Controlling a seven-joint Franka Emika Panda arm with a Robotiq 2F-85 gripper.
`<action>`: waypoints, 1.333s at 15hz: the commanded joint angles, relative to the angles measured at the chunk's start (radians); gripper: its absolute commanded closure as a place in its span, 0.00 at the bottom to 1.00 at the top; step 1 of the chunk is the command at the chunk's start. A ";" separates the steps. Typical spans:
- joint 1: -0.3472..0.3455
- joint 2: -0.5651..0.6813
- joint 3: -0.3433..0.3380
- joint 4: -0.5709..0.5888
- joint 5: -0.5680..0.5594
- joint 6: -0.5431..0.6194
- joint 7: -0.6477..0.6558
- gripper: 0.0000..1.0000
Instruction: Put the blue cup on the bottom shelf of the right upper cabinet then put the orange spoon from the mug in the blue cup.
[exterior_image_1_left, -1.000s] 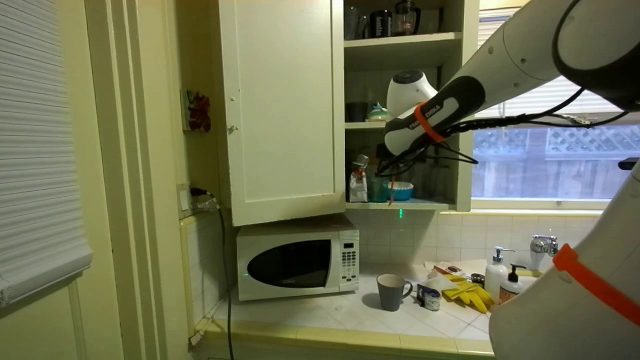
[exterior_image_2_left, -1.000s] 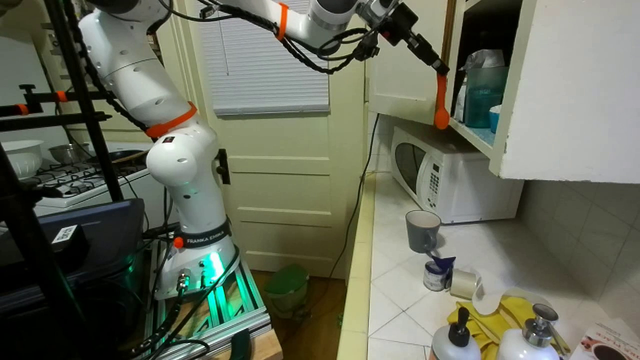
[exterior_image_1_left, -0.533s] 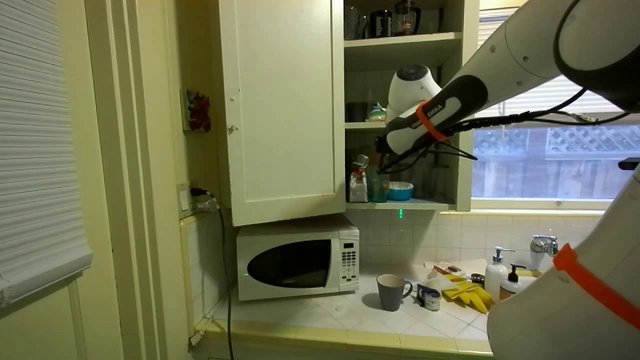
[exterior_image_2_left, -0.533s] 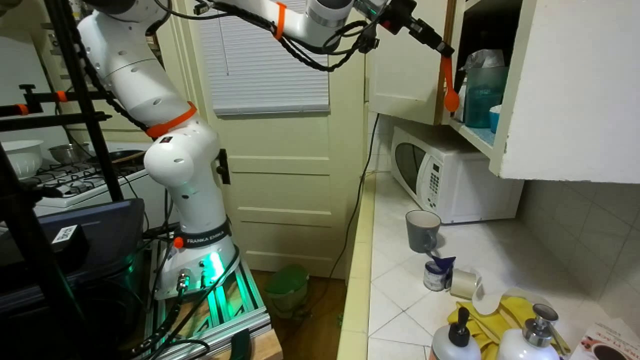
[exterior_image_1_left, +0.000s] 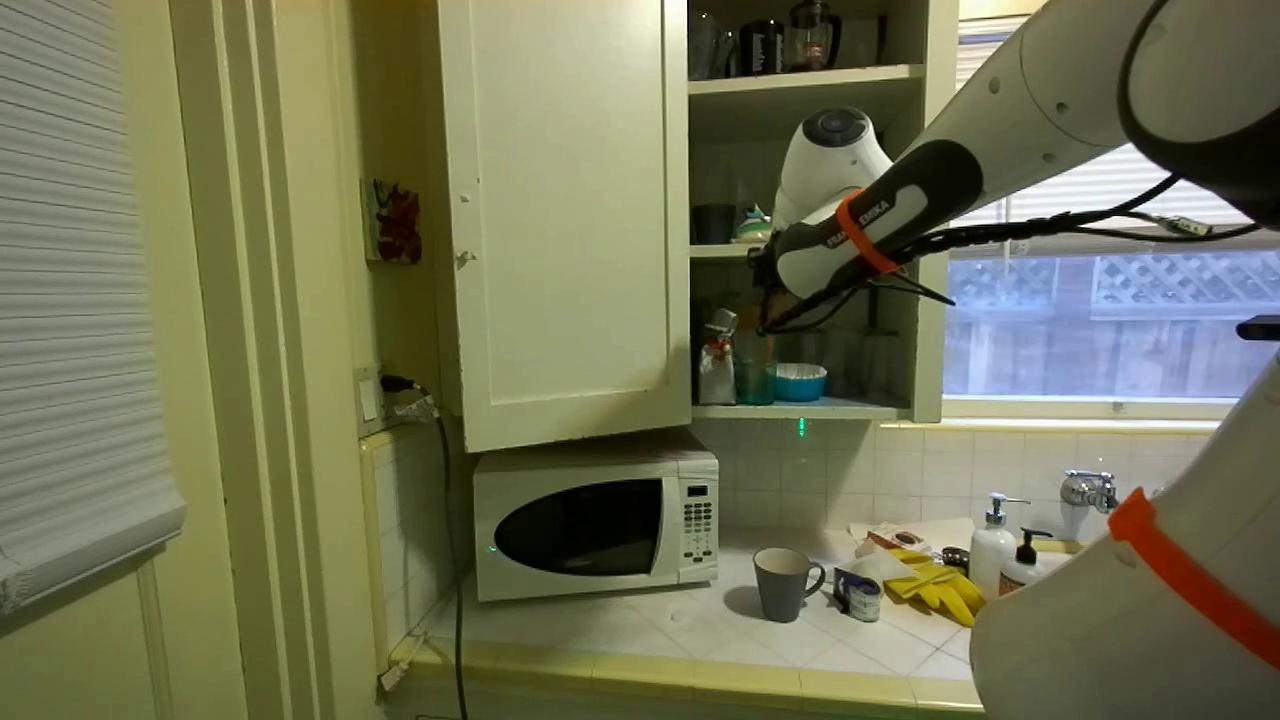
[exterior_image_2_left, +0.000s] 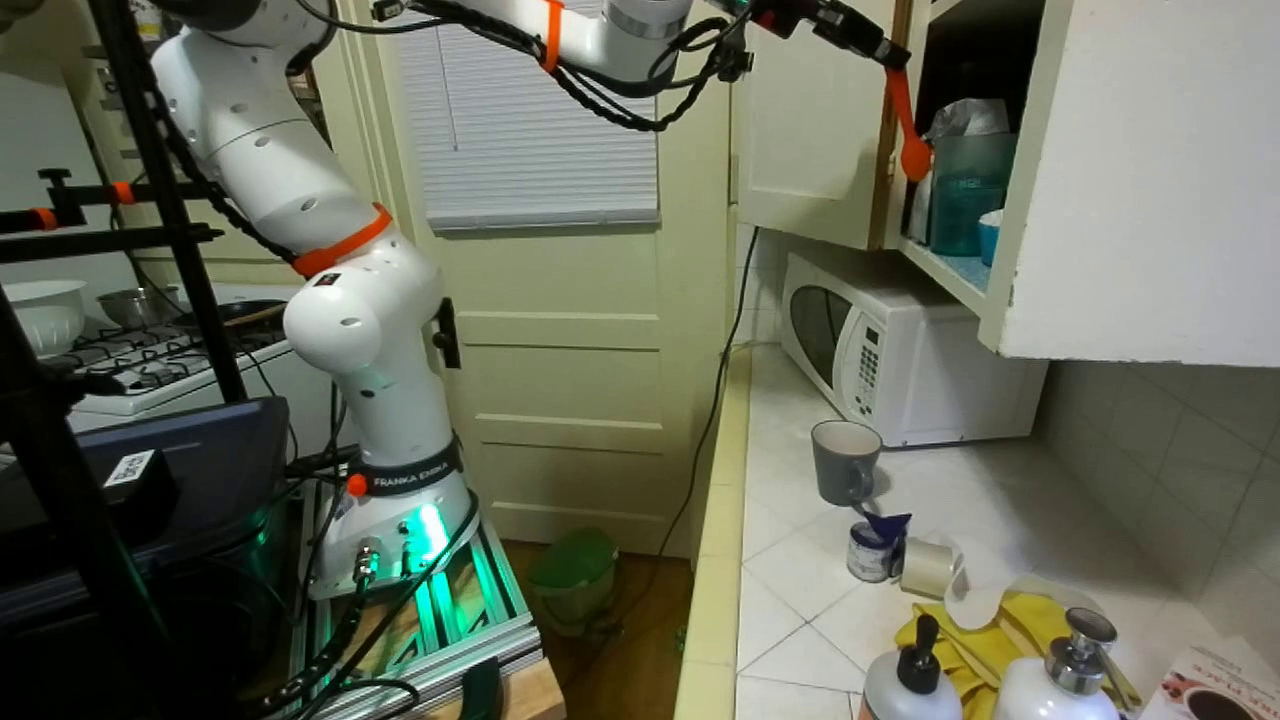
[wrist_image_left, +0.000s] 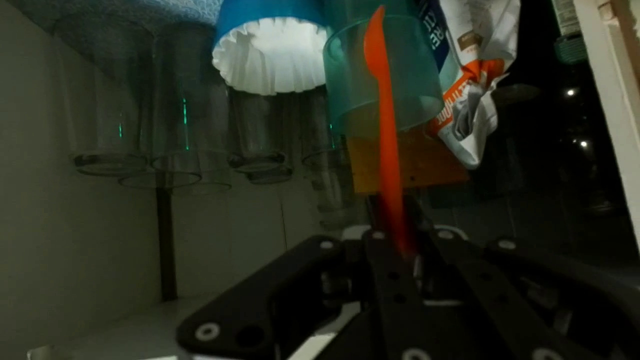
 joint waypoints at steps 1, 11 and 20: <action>-0.035 -0.001 0.009 -0.006 -0.061 0.083 0.010 0.97; -0.059 0.019 0.013 -0.005 -0.079 0.149 -0.011 0.97; 0.004 -0.013 0.001 -0.032 -0.016 0.071 -0.030 0.97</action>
